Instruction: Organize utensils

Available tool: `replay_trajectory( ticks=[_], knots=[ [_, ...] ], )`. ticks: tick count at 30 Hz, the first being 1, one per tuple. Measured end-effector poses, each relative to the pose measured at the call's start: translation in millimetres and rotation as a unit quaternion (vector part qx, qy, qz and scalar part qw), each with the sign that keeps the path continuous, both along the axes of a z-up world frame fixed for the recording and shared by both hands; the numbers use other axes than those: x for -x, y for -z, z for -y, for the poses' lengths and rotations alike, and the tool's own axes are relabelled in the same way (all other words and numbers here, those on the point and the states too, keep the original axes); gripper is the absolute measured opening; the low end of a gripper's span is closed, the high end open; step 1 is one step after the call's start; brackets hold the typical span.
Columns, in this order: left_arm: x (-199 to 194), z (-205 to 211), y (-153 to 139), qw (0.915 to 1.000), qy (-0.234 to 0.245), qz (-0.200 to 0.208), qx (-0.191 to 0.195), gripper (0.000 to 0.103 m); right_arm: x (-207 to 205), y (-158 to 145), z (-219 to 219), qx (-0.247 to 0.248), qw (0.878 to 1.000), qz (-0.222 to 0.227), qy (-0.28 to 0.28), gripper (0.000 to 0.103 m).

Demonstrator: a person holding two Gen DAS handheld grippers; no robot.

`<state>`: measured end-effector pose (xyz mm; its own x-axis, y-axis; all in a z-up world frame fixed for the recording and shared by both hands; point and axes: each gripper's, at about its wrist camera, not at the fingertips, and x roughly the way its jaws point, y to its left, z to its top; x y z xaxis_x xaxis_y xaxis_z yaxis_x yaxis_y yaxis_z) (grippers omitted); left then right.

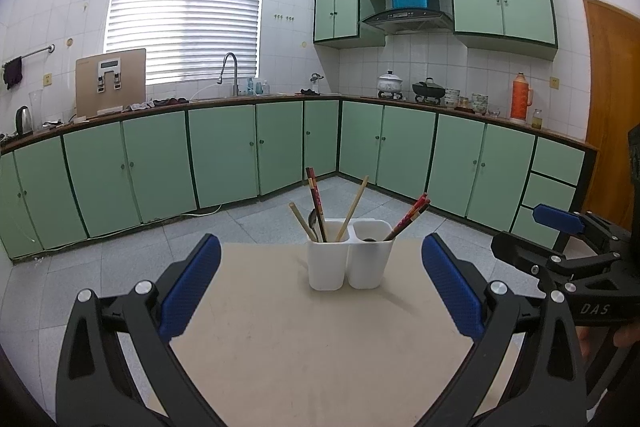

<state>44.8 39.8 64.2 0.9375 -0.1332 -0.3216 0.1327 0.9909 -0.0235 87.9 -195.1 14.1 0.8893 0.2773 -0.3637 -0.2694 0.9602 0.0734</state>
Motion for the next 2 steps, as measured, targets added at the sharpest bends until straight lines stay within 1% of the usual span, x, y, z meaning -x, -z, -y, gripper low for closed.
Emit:
replay_trajectory(
  ticks=[2],
  knots=[
    [-1.0,0.0,1.7,1.0,0.0,0.0,0.0,0.098,-0.1,-0.4,-0.3,0.0,1.0,0.0,0.0,0.097]
  ],
)
